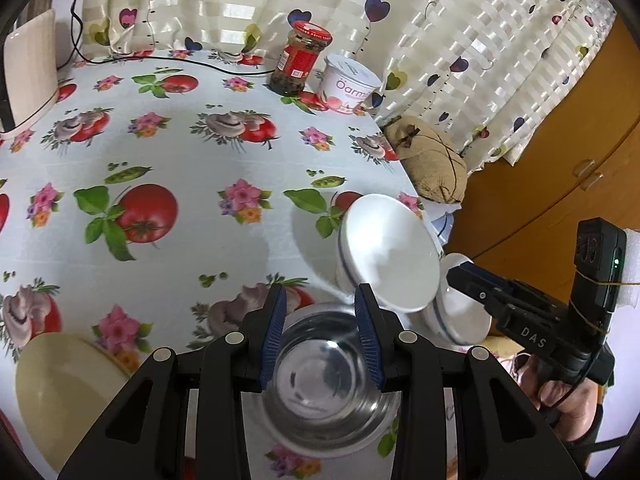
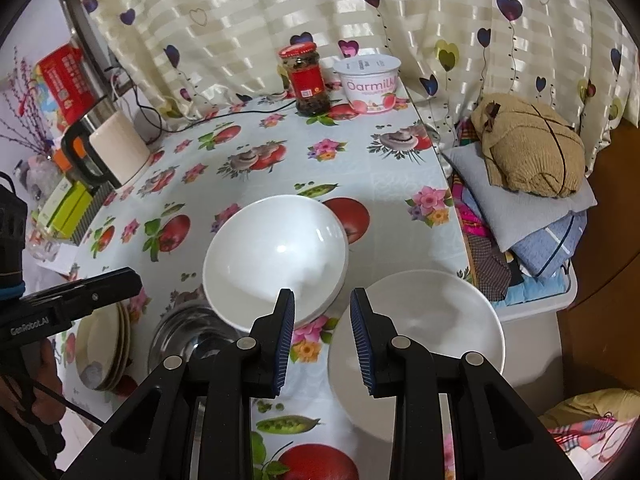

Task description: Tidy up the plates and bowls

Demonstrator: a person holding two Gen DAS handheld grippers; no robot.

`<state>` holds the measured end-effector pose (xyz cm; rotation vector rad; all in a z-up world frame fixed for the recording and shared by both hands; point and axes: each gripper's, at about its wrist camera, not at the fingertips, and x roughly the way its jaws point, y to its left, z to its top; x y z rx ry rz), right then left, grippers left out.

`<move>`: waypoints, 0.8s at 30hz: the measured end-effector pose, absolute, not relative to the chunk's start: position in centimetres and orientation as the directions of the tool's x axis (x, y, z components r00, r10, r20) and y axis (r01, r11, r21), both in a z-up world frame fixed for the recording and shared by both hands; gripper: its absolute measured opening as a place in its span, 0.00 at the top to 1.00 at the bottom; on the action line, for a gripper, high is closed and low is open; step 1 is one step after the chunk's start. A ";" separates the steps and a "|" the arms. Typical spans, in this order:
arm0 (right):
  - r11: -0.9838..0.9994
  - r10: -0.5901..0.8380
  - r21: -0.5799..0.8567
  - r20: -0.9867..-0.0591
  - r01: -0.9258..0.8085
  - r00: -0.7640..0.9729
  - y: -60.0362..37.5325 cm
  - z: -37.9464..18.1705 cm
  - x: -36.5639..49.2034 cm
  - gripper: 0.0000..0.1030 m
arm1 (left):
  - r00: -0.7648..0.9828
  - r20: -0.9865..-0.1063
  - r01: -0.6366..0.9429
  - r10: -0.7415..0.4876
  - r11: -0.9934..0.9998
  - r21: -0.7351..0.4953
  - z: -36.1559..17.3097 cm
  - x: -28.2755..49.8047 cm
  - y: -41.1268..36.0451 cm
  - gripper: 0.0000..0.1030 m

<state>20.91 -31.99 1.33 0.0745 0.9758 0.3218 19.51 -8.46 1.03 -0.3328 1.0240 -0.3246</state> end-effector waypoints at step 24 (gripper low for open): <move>0.950 0.300 0.213 -0.830 -0.228 0.471 -31.8 -0.9 24.1 0.87 | 0.427 -0.788 0.112 -0.445 0.890 -0.442 -1.8 22.3 -11.7 0.68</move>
